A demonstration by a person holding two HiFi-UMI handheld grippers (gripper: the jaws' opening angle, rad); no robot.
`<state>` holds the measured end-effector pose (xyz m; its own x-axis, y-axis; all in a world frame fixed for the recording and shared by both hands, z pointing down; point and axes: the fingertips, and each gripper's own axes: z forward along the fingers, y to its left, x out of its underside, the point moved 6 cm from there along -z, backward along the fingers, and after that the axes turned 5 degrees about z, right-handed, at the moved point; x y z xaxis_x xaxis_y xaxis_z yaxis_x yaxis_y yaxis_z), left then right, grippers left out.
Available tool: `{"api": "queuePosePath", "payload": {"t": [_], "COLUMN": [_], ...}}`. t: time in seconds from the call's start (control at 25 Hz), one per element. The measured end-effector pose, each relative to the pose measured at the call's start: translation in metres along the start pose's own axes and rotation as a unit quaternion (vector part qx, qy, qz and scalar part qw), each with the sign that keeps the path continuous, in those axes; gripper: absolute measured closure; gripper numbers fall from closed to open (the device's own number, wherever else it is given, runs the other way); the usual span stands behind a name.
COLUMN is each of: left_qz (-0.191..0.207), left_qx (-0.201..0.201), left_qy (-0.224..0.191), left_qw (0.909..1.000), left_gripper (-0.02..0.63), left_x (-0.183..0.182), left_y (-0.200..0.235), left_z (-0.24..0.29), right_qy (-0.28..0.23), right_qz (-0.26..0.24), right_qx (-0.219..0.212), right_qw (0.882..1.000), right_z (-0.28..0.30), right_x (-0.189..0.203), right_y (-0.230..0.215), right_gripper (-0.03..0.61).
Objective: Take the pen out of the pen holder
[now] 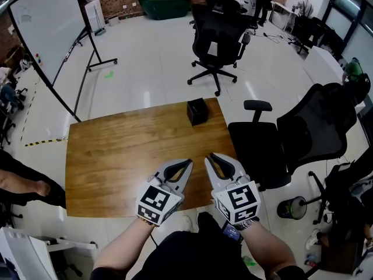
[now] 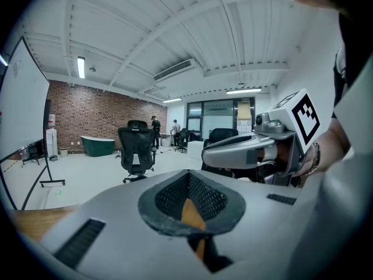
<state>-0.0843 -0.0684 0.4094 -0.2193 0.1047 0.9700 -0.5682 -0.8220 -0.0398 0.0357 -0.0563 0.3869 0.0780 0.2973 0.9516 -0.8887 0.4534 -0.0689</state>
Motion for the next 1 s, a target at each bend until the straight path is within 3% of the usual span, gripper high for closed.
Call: {"api": "queuePosePath", "payload": {"t": [1.0], "left_qz": [-0.044], "left_qx": [-0.059], "left_qy": [0.057], "left_qw": [0.9956], "left_gripper": [0.609], "left_x": [0.033], "left_y": [0.090], "left_z": [0.101], "right_qy": [0.046], "right_qz": [-0.005], "right_qx": [-0.035], "right_qw": [0.998], "right_z": [0.139], "right_x": [0.000], "right_y": [-0.097], "right_gripper": [0.508]}}
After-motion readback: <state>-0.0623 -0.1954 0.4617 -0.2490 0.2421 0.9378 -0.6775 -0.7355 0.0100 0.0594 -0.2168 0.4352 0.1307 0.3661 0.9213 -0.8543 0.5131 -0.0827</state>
